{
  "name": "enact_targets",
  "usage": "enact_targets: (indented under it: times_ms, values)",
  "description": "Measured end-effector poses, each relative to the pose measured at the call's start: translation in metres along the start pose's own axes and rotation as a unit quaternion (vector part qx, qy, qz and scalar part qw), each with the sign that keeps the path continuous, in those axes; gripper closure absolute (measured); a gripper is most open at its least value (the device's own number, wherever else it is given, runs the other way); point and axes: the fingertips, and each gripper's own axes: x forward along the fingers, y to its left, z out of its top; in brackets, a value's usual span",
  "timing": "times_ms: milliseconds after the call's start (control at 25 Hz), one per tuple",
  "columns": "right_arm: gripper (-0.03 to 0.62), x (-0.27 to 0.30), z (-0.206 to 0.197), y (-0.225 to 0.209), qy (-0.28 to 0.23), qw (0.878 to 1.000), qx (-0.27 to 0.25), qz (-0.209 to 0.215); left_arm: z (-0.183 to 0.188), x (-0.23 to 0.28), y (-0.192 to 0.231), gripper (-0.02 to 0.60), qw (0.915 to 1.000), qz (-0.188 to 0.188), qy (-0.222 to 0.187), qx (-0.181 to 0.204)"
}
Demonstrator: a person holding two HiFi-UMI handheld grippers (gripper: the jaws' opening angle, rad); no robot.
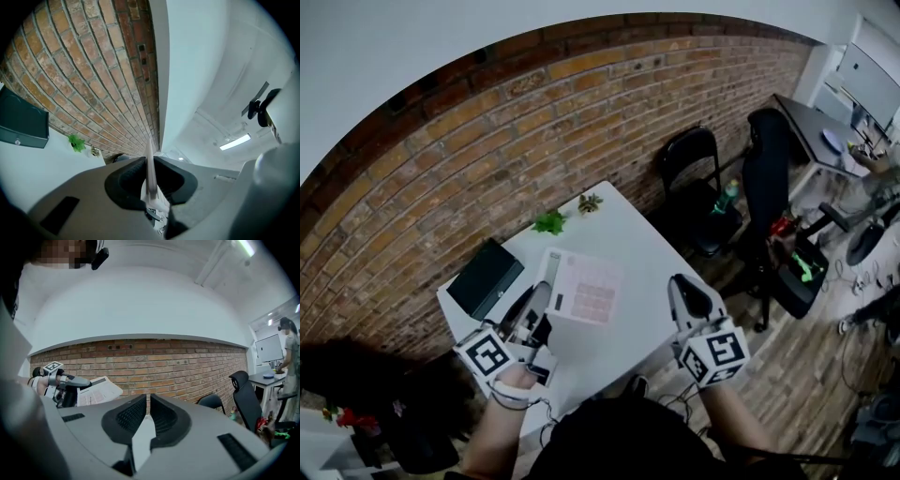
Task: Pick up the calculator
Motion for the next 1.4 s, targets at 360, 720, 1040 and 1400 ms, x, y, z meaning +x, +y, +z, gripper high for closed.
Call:
enact_targets:
  times_ms: [360,720,1040,1400]
  values:
    - [0.565,-0.004,-0.004,-0.009,0.001,1.000,-0.007,0.005,-0.002,0.006,-0.024,0.533,0.9998,-0.016,-0.007,-0.007]
    - [0.565,-0.005,-0.004,-0.014,0.000,1.000,-0.028,0.008,-0.008,0.009,-0.023,0.533,0.9999,-0.009,-0.005,-0.005]
    - [0.565,-0.003,-0.005,-0.015,0.005,0.999,-0.032,0.013,-0.010,0.009,-0.020,0.532,0.9999,-0.003,-0.007,-0.015]
    - [0.565,-0.002,-0.006,-0.017,0.007,0.999,-0.034,0.017,-0.012,0.011,-0.018,0.533,0.9998,-0.002,-0.008,-0.017]
